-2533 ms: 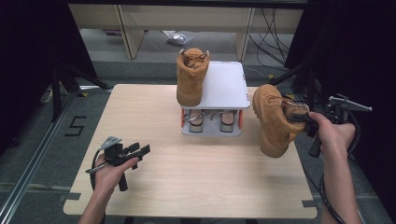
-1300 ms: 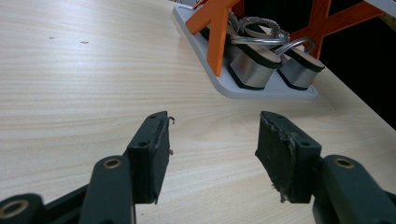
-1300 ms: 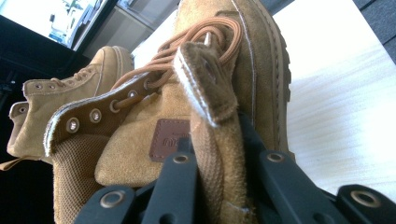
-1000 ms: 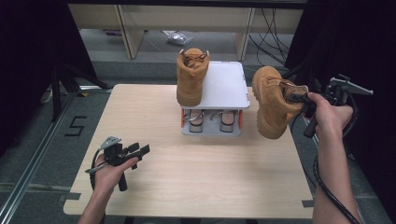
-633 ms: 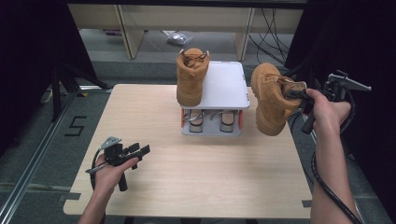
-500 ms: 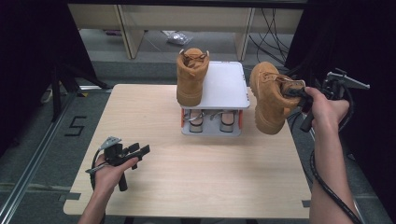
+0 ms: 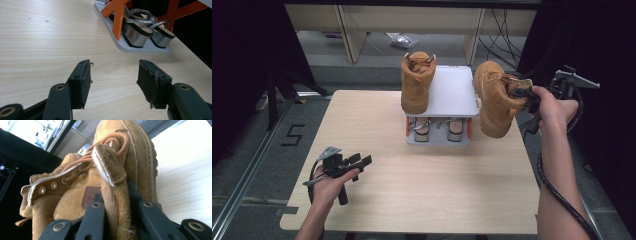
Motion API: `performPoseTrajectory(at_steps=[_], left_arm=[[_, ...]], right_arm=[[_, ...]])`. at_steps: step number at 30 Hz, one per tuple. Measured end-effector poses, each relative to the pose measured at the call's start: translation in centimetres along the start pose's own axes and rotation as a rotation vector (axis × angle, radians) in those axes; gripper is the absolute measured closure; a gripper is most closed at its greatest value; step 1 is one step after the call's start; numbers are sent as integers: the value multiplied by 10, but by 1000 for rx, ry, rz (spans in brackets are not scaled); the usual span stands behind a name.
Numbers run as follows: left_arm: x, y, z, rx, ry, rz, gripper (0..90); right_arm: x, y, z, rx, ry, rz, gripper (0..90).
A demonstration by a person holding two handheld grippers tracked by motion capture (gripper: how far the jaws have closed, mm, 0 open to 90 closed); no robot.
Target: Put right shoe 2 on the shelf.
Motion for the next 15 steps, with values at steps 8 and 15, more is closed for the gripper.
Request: performPoseTrajectory(at_steps=[8, 15], left_arm=[[0, 0, 0, -1, 0, 0, 433], [2, 2, 1, -4, 0, 1, 433]], right_arm=[[11, -10, 2, 12, -6, 1, 818], [21, -22, 5, 14, -9, 5, 818]])
Point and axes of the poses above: each handheld gripper's, and its own axes: y roughly backward along the jaws, z roughly out of its top, x roughly to its left, the point moved 4 cm from there along -y, roughly forward along the jaws, and after that the axes turned 6 degrees about x, right-handed, at the moved point
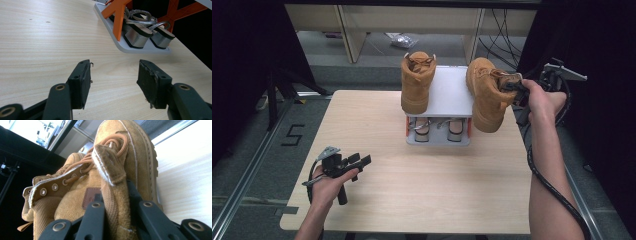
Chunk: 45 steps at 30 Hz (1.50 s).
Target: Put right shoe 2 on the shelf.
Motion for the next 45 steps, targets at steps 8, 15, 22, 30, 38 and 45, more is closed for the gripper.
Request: performPoseTrajectory(at_steps=[8, 15, 22, 30, 38, 45], left_arm=[[0, 0, -1, 2, 3, 1, 434], [2, -1, -1, 7, 3, 3, 433], [2, -2, -2, 8, 6, 0, 434], [4, -1, -2, 8, 4, 3, 434], [5, 0, -2, 7, 2, 4, 434], [5, -1, -2, 9, 7, 3, 434]], right_arm=[[15, -14, 6, 0, 23, -1, 816], [22, -30, 9, 0, 12, 2, 815], [30, -40, 15, 3, 18, 4, 812], [43, -52, 20, -7, 4, 21, 812], [48, -67, 19, 0, 3, 15, 811], [51, -78, 19, -25, 52, 18, 733]])
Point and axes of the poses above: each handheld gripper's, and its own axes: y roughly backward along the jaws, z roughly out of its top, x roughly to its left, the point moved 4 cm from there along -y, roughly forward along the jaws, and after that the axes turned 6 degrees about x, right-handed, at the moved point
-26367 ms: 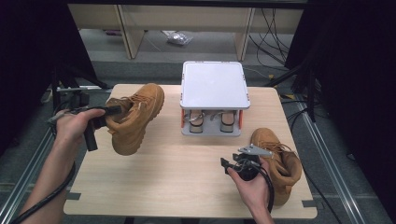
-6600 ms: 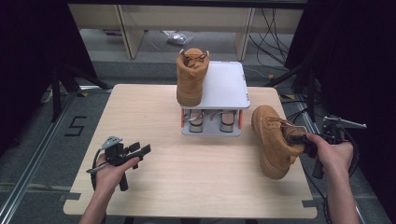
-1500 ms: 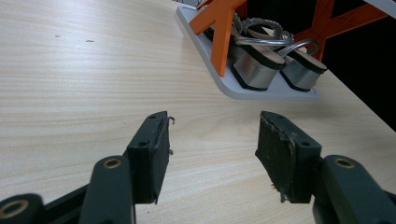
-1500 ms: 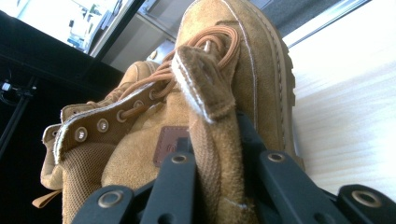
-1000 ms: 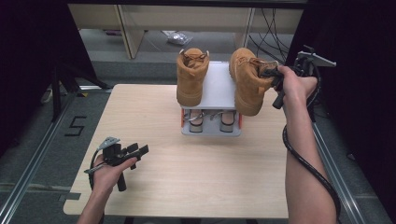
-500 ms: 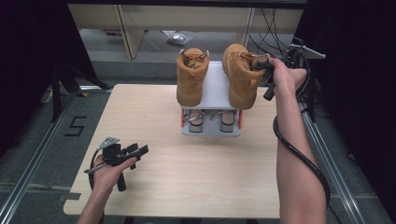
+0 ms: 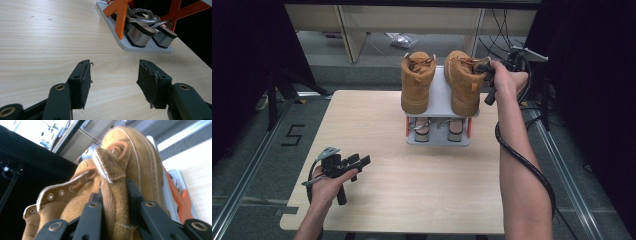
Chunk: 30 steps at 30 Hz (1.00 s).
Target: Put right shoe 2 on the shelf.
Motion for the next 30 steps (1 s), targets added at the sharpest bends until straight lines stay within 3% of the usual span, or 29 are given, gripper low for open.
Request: performPoseTrajectory(at_steps=[2, 4, 8, 17, 18, 21, 24, 27, 28, 30], left_arm=[[0, 1, 0, -2, -2, -1, 434], [1, 1, 1, -6, -1, -4, 434], [1, 2, 1, -6, -2, 2, 433], [-3, 2, 1, -8, -4, -6, 434], [-3, 2, 1, -6, -3, -6, 434], [-4, 2, 1, -5, -7, -5, 436], [-4, 2, 0, -4, -6, -4, 439], [-4, 2, 0, -3, -5, -5, 443], [-4, 2, 0, -3, -5, -5, 444], [-4, 2, 0, -2, -7, -1, 444]], right_arm=[[4, -5, -1, 5, 8, 38, 656], [9, -7, -1, -22, 77, 5, 606], [11, 0, -1, -59, 129, -4, 499], [8, 42, -3, -127, 165, 14, 470], [5, 47, -4, -127, 183, 6, 484], [-4, 59, -9, -125, 177, 4, 534], [-15, 66, -18, -103, 185, -16, 666], [-26, 66, -29, -69, 224, -31, 798], [-32, 65, -33, -52, 269, -47, 835], [-36, 62, -46, -5, 284, -41, 877]])
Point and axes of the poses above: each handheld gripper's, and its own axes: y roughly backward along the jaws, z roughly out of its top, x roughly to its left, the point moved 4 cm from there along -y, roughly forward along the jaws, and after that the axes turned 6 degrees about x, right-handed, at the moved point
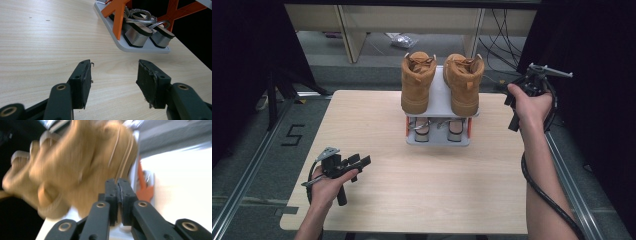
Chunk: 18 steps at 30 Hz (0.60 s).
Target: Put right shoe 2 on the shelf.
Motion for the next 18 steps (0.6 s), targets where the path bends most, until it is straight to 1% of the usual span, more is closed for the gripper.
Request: performPoseTrajectory(at_steps=[1, 3, 6, 7, 8, 9, 10, 12, 13, 14, 15, 17, 18], left_arm=[[0, 0, 0, 1, -2, 3, 444], [0, 0, -1, 5, -5, 4, 443], [-1, -1, -1, 4, -8, 2, 440], [-1, -1, -1, 4, -6, 3, 440], [-1, -1, -1, 4, -6, 3, 440], [-1, -2, -2, 5, -6, 6, 439], [-1, -2, -2, 7, -10, 5, 439], [-1, -2, -2, 9, -14, 3, 439], [-1, -2, -2, 8, -15, 3, 438], [-2, -2, -2, 7, -14, 2, 438], [-2, -2, -2, 4, -12, 2, 438], [-1, -2, -2, 5, -12, 4, 438], [-1, -1, -2, 6, -13, 5, 438]], right_arm=[[0, -2, -7, 25, -3, 13, 890], [-3, -6, -20, 50, 43, 8, 896], [-2, -10, -38, 73, 77, 24, 898], [0, -11, -44, 86, 65, 37, 898], [1, -13, -49, 90, 85, 52, 898], [4, -15, -54, 106, 60, 73, 899], [3, -18, -57, 104, 82, 77, 899], [6, -22, -60, 111, 84, 85, 899], [9, -24, -62, 121, 65, 87, 899], [9, -26, -63, 122, 91, 81, 899], [12, -28, -64, 132, 74, 79, 899], [13, -34, -64, 130, 114, 73, 899], [14, -36, -65, 129, 102, 67, 899]])
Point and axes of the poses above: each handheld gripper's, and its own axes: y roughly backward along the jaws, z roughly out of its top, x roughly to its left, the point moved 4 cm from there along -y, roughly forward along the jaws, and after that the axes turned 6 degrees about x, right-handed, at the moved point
